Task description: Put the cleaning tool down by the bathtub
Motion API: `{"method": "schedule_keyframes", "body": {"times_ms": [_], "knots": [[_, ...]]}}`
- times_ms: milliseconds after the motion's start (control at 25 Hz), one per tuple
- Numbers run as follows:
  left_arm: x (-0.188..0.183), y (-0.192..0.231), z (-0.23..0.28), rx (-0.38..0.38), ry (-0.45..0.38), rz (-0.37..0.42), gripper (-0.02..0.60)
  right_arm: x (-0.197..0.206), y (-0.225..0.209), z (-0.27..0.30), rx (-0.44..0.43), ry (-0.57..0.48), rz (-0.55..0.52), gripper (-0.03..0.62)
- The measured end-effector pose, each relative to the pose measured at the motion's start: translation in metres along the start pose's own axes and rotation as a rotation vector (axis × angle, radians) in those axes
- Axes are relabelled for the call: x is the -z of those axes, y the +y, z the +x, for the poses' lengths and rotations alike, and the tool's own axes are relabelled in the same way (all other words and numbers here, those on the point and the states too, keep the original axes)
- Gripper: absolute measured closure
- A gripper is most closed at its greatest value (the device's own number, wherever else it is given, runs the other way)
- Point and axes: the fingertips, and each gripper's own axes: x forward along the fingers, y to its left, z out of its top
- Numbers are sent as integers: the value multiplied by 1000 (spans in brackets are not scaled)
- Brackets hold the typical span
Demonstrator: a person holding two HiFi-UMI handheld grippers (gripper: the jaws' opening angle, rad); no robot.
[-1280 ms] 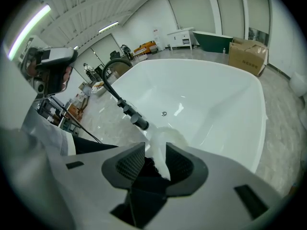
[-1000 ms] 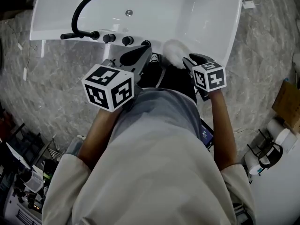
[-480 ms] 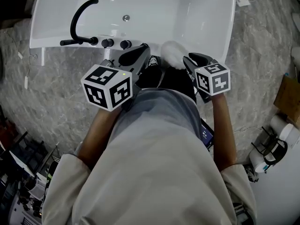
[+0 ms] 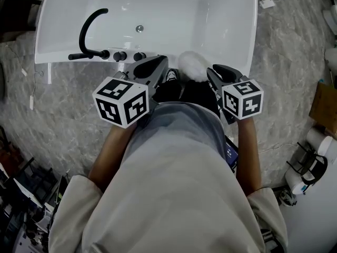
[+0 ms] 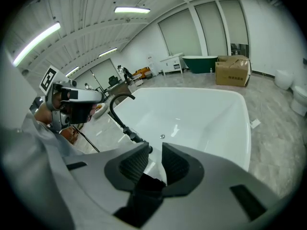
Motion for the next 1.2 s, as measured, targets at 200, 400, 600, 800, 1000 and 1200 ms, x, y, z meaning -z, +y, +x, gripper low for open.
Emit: {"method": "schedule_keyframes", "body": {"times_ms": [200,400,600,800,1000,1200], "knots": [[-3,-4,2,8,-4,13,572,-6,1,-14,16,-55,25,522],[-1,-11,4,21,-1,13,572,-5,1,-26,23,-94,53,523],[-1,-16,1,14,-14,19,572,-10,2,-47,37,-163,73,539],[-2,-19,-2,17,-21,35,572,-14,7,-62,45,-208,85,549],[-4,-20,-1,29,-23,40,572,-22,6,-74,64,-269,110,562],[-4,-19,-2,33,-23,40,572,-28,7,-82,59,-320,147,574]]}}
